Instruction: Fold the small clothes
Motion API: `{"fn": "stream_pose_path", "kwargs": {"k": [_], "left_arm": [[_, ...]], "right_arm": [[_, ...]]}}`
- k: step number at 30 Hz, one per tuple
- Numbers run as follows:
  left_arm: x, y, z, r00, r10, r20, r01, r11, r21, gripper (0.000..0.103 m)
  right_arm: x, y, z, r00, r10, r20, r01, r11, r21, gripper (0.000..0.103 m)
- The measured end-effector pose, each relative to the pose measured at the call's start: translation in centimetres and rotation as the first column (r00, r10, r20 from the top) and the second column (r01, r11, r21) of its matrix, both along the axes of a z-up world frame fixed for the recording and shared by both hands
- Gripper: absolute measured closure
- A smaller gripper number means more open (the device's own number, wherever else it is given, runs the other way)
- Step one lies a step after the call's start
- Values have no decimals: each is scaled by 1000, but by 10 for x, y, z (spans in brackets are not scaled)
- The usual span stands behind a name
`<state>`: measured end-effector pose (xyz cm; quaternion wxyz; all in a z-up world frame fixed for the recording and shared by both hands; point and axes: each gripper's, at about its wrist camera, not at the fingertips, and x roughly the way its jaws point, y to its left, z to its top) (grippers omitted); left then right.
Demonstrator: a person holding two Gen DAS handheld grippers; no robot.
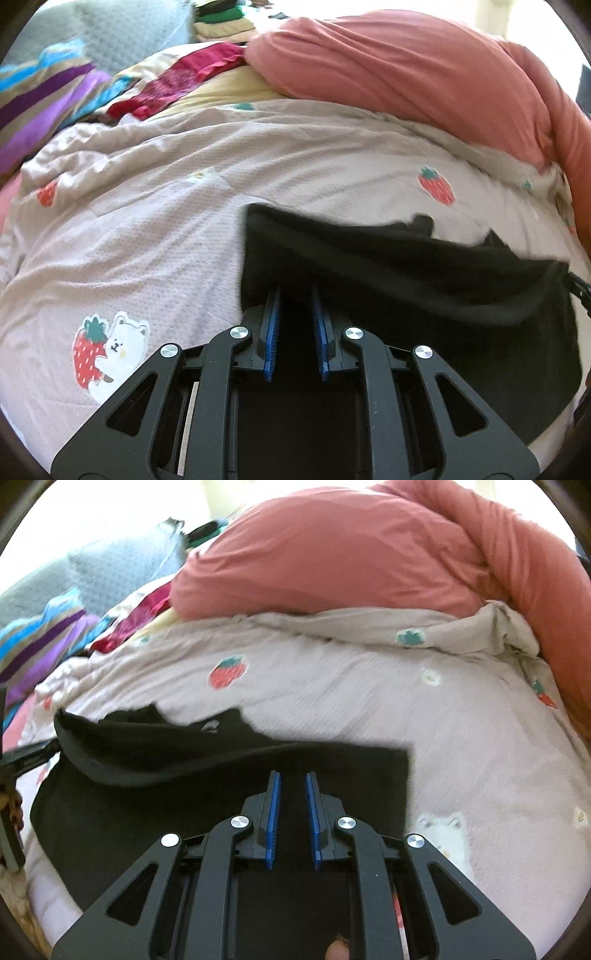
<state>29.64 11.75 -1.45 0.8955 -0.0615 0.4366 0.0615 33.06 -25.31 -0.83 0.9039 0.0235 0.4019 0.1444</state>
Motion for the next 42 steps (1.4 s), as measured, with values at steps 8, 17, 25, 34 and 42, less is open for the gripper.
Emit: {"fn": "stream_pose_path", "kwargs": {"k": [8, 17, 25, 34, 42], "left_arm": [[-18, 23, 0, 998, 57, 34, -54, 994, -92, 93], [-17, 34, -22, 999, 40, -1, -39, 971, -237, 67], [-5, 42, -37, 999, 17, -27, -25, 942, -334, 63], [-6, 41, -40, 999, 22, -27, -31, 924, -381, 72], [-20, 30, -21, 999, 29, 26, -20, 950, -310, 91]], "right_arm": [[-11, -41, 6, 996, -87, 14, 86, 994, 71, 75], [-8, -65, -16, 994, -88, -65, 95, 989, 109, 65], [33, -51, -45, 984, 18, -180, 22, 976, 218, 56], [53, -42, -61, 957, 133, -258, -12, 906, 424, 80], [21, -29, -13, 993, 78, -84, -48, 951, 307, 87]]}}
